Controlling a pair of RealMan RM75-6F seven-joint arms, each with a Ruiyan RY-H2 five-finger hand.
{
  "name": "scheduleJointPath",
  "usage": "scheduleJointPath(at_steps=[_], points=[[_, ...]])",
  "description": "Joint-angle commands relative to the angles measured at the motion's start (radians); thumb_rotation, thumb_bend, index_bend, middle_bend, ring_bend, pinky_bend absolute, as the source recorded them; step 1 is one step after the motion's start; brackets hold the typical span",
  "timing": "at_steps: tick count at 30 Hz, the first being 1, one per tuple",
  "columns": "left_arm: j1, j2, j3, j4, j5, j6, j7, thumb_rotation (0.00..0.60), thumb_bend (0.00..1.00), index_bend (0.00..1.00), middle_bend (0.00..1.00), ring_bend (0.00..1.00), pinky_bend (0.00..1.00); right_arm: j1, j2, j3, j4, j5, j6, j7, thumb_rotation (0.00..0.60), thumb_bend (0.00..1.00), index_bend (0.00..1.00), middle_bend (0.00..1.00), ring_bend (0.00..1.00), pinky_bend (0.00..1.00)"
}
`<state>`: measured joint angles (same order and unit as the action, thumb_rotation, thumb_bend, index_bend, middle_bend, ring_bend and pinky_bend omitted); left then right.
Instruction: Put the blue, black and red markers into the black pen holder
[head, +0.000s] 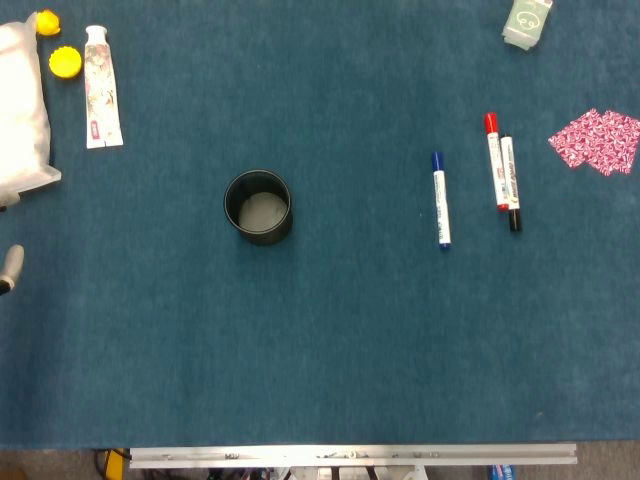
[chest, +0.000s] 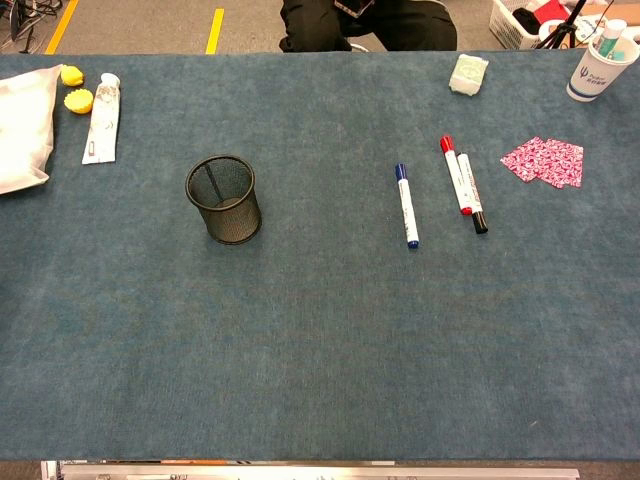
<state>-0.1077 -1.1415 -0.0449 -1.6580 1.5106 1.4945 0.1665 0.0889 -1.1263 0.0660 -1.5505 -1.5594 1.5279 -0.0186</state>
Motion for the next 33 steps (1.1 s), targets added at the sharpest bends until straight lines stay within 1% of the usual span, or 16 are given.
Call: scheduleJointPath(at_steps=[1,5,7,13,20,24,27,29,30,31,33], points=[[-0.001,0.002,0.001,-0.003,0.001,-0.003,-0.001,0.6,0.32,0.29,0.38,0.36,0.34,0.002,0.0,0.0,0.003,-0.001,-0.001,0.005,0.6,0.3,0.46,0.4,0.29,0.32],[-0.014,0.008,0.001,-0.009,0.01,-0.02,-0.009,0.6,0.32,0.29,0.37,0.36,0.34,0.009,0.001,0.012,0.007,-0.018,0.016,0.027,0.6,0.3,0.46,0.4,0.29,0.32],[-0.022,0.013,0.003,-0.011,0.017,-0.032,-0.023,0.6,0.32,0.27,0.37,0.36,0.34,0.012,0.004,0.02,0.005,-0.023,0.028,0.038,0.6,0.3,0.46,0.4,0.29,0.32],[-0.072,0.033,0.002,-0.042,-0.001,-0.13,-0.086,0.6,0.28,0.19,0.36,0.36,0.34,0.027,0.026,0.049,-0.008,-0.019,0.038,0.041,0.6,0.3,0.46,0.4,0.29,0.32],[-0.154,0.008,-0.004,-0.018,0.004,-0.255,-0.247,0.6,0.27,0.16,0.34,0.34,0.34,0.048,0.027,0.062,-0.016,-0.014,0.022,0.028,0.6,0.3,0.46,0.4,0.29,0.32],[-0.204,-0.035,-0.011,0.023,0.003,-0.32,-0.333,0.6,0.25,0.15,0.33,0.32,0.34,0.059,0.022,0.064,-0.017,-0.012,0.01,0.022,0.6,0.3,0.46,0.4,0.29,0.32],[-0.24,-0.068,-0.012,0.052,0.001,-0.371,-0.403,0.598,0.21,0.14,0.29,0.29,0.32,0.064,0.018,0.065,-0.014,-0.011,0.005,0.016,0.6,0.3,0.46,0.4,0.29,0.32],[-0.265,-0.086,-0.01,0.071,0.003,-0.408,-0.442,0.552,0.19,0.12,0.26,0.26,0.29,0.065,0.016,0.066,-0.013,-0.008,0.003,0.014,0.6,0.3,0.46,0.4,0.29,0.32],[-0.275,-0.095,-0.01,0.08,0.003,-0.421,-0.455,0.502,0.18,0.12,0.25,0.24,0.28,0.065,0.016,0.066,-0.012,-0.006,0.004,0.013,0.6,0.3,0.46,0.4,0.29,0.32],[-0.284,-0.104,-0.009,0.091,0.003,-0.433,-0.467,0.426,0.17,0.11,0.23,0.23,0.26,0.065,0.016,0.066,-0.012,-0.005,0.004,0.012,0.6,0.3,0.46,0.4,0.29,0.32],[-0.302,-0.127,-0.008,0.116,0.003,-0.456,-0.5,0.348,0.17,0.1,0.21,0.21,0.25,0.064,0.016,0.066,-0.01,-0.003,0.007,0.012,0.6,0.3,0.46,0.4,0.29,0.32]])
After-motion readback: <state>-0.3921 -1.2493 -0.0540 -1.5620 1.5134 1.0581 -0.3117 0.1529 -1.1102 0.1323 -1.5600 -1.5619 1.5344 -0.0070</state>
